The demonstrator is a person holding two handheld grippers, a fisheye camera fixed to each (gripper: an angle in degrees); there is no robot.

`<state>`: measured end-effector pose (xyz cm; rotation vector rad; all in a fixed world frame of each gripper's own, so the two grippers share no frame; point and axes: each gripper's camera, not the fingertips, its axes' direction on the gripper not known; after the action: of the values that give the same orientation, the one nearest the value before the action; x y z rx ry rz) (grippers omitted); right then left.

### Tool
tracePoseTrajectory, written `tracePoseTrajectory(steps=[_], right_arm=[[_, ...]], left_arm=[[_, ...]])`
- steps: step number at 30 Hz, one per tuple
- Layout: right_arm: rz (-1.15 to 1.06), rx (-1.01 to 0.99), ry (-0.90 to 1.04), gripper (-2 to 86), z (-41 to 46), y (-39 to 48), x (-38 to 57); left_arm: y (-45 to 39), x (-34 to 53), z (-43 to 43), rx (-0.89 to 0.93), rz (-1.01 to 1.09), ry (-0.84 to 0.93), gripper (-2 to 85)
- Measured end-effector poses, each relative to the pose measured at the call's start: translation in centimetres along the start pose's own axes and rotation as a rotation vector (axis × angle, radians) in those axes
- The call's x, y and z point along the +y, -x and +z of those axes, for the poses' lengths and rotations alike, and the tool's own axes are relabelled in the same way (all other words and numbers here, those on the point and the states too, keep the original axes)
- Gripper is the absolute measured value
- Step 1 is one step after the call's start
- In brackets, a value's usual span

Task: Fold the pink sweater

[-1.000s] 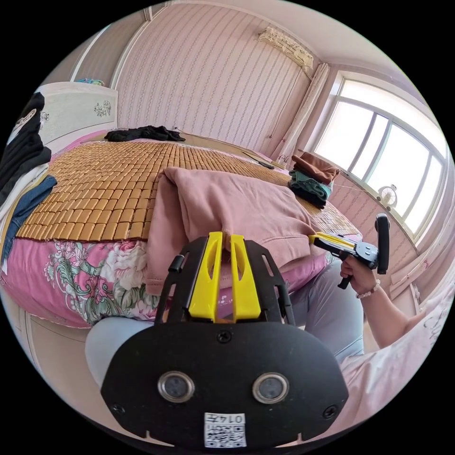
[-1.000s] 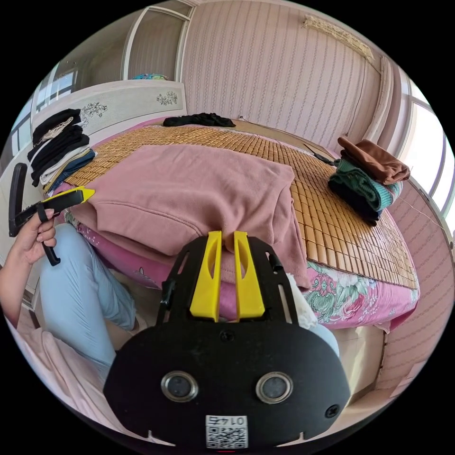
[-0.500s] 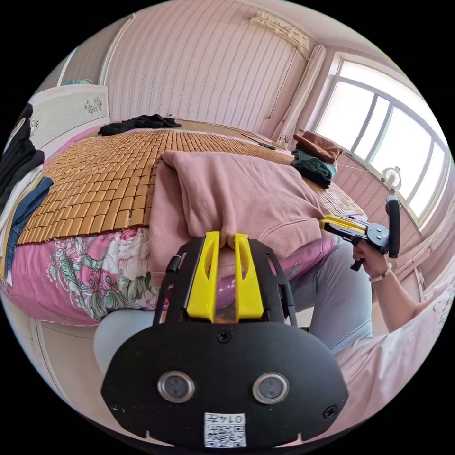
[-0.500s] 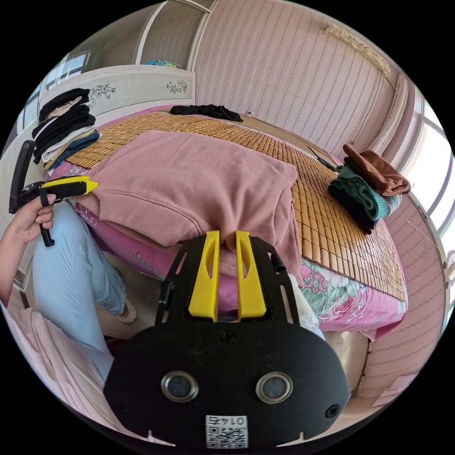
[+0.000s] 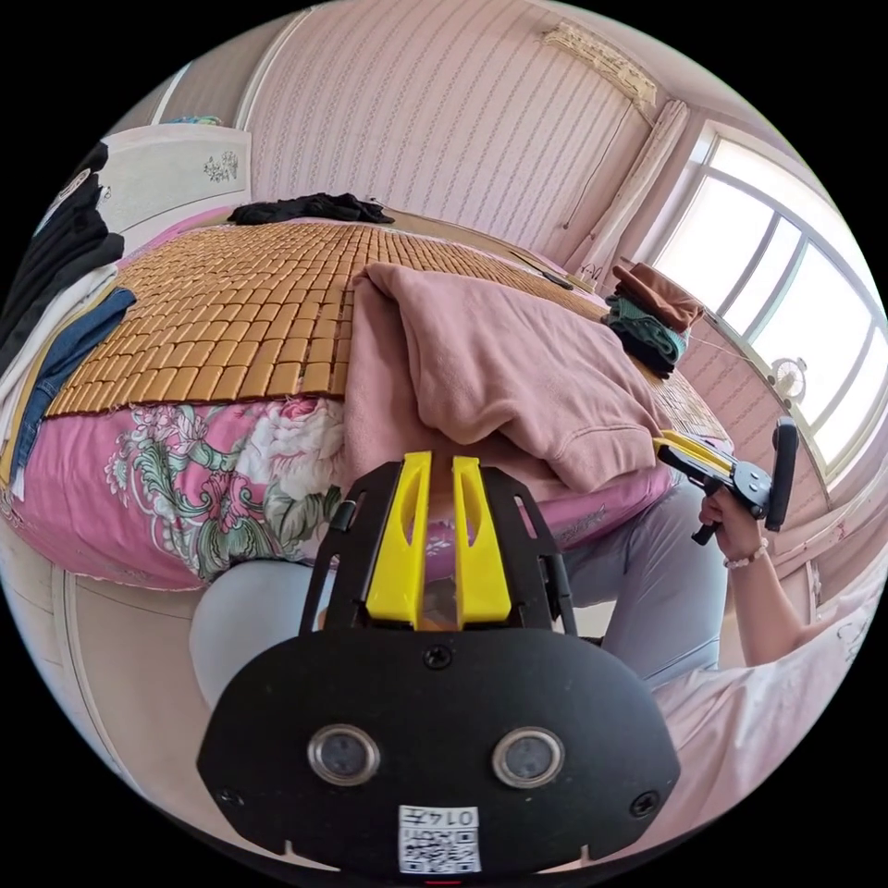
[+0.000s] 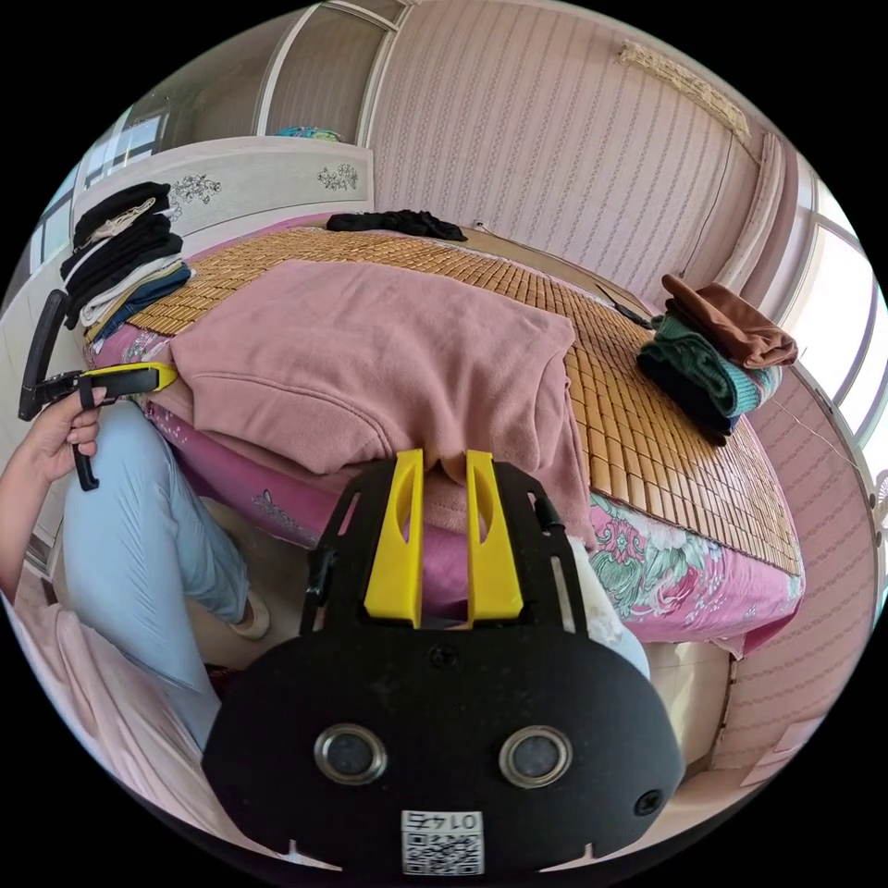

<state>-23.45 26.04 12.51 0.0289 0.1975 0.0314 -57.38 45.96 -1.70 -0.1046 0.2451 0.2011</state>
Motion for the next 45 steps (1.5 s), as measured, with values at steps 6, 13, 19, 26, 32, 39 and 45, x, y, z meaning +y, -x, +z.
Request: tracePoseTrajectory(steps=[6, 13, 19, 26, 32, 39, 45], right_arm=[[0.058, -0.006, -0.025, 9.0, -0.5, -0.1, 0.5], [0.181, 0.028, -0.117, 10.2, -3.2, -2.1, 1.8], [0.223, 0.021, -0.050, 10.6, -1.6, -4.0, -1.0], [0.128, 0.113, 0.065, 7.9, 2.0, -1.2, -3.8], [0.094, 0.139, 0.072, 6.4, 2.5, 0.2, -5.0], [0.047, 0.140, 0.067, 3.5, 1.7, 0.5, -6.1], [0.042, 0.044, 0.153, 3.8, 3.2, -0.4, -6.8]], left_arm=[[0.0, 0.7, -1.1, 0.024, -0.009, -0.036, 5.9], [0.4, 1.0, -3.1, 0.100, -0.045, -0.179, 8.2], [1.3, -0.2, -1.3, 0.114, -0.107, -0.214, 11.6], [-2.5, 0.0, 1.5, -0.083, 0.062, -0.178, 7.2], [-3.1, 0.7, 1.8, -0.083, 0.082, -0.181, 4.3], [-3.6, 1.5, -0.4, -0.087, 0.102, -0.203, 3.7], [-4.1, 1.5, 2.1, -0.090, 0.150, -0.060, 4.9]])
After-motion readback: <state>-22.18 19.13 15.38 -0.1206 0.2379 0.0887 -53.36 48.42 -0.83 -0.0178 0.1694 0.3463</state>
